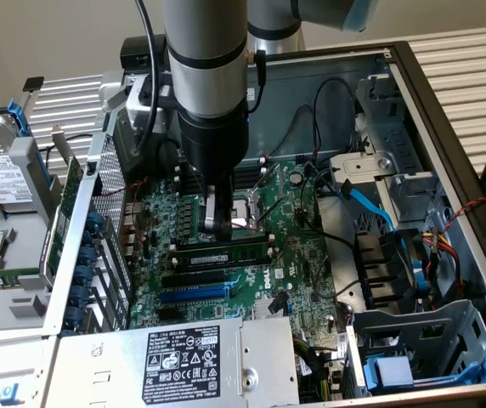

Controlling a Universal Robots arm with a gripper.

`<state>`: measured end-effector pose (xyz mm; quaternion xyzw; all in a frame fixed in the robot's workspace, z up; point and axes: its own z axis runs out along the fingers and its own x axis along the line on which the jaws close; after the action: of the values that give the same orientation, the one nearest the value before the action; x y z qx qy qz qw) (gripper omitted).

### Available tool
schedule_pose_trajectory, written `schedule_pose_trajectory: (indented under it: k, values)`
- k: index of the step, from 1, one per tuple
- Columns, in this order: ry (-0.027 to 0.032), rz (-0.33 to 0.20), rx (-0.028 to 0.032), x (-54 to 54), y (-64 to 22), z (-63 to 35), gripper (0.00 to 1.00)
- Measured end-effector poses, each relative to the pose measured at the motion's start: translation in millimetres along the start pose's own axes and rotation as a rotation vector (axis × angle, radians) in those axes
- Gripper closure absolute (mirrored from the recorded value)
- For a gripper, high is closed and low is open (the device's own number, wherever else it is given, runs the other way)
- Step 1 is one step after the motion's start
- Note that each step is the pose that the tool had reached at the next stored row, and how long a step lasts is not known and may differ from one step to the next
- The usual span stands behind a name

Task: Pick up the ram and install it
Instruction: 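Press down the ram until it locks into place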

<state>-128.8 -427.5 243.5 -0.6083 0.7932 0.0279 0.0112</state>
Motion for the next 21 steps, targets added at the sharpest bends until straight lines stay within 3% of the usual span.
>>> schedule_pose_trajectory:
  k: [21]
  values:
    - [-0.0084, 0.274, 0.0142, 0.0, 0.0, 0.0, 0.89]
